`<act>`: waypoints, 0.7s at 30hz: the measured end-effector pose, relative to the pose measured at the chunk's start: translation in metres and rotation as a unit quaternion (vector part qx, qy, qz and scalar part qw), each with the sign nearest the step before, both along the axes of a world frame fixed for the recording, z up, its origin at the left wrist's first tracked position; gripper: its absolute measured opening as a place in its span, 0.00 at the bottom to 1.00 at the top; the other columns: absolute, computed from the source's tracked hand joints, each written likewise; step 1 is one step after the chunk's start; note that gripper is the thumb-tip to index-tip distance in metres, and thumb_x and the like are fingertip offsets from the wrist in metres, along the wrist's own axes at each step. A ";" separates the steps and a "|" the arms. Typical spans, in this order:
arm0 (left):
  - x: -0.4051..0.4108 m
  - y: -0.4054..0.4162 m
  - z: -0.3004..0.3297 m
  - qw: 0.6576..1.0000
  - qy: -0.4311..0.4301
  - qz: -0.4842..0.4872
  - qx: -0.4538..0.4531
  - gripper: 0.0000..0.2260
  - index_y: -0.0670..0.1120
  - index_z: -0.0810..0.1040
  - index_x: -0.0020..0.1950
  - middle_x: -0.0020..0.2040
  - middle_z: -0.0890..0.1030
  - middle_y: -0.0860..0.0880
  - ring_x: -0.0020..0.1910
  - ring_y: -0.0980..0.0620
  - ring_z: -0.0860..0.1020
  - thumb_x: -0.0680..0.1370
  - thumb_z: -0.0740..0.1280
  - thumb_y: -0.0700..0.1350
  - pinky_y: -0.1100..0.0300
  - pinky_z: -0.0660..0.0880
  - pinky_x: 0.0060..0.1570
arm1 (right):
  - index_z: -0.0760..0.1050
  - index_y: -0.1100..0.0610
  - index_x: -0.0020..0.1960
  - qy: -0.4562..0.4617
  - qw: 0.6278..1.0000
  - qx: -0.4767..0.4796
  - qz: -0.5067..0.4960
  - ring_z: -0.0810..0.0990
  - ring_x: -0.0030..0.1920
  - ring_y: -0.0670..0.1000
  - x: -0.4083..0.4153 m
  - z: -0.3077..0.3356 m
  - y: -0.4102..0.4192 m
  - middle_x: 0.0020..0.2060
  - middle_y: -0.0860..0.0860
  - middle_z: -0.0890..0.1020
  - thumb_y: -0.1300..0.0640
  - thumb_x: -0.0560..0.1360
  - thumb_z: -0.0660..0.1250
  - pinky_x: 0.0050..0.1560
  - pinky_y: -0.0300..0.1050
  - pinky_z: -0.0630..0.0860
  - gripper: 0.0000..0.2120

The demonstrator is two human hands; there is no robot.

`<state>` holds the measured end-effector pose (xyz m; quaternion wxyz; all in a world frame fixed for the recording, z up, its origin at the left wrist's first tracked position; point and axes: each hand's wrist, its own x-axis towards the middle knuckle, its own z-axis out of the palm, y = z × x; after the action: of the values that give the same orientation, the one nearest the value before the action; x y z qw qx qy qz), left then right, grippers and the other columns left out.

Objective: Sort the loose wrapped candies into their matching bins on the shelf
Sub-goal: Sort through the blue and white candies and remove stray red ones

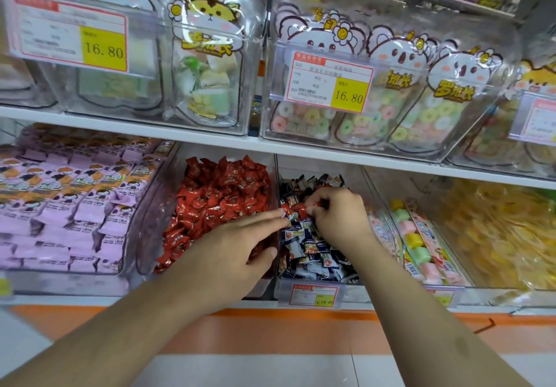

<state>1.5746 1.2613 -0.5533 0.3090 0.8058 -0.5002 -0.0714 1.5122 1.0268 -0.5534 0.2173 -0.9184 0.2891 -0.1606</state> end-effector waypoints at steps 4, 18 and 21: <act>0.000 0.000 0.004 1.000 0.006 0.007 0.002 0.23 0.67 0.63 0.78 0.76 0.58 0.76 0.76 0.72 0.57 0.84 0.62 0.55 0.68 0.56 0.76 | 0.84 0.47 0.43 -0.065 0.995 0.062 -0.035 0.83 0.36 0.50 -0.010 0.007 0.003 0.45 0.44 0.85 0.57 0.77 0.75 0.32 0.40 0.78 0.07; 0.012 0.026 0.030 0.979 0.004 0.184 -0.083 0.17 0.57 0.74 0.69 0.68 0.72 0.64 0.52 0.63 0.76 0.81 0.68 0.47 0.72 0.66 0.49 | 0.85 0.50 0.48 -0.178 0.946 0.254 0.097 0.83 0.46 0.54 -0.020 0.048 0.064 0.43 0.52 0.86 0.58 0.79 0.73 0.46 0.44 0.82 0.04; 0.011 0.027 0.030 0.982 0.003 0.163 -0.090 0.17 0.57 0.75 0.70 0.68 0.72 0.65 0.63 0.65 0.70 0.81 0.68 0.46 0.67 0.64 0.62 | 0.85 0.48 0.52 -0.147 0.954 0.243 0.092 0.83 0.45 0.48 -0.020 0.043 0.058 0.45 0.47 0.86 0.57 0.80 0.71 0.43 0.33 0.79 0.06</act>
<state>1.5853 1.2882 -0.5234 0.3889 0.8454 -0.3653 0.0231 1.4927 1.0845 -0.5107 0.4878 -0.8268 0.1984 -0.1976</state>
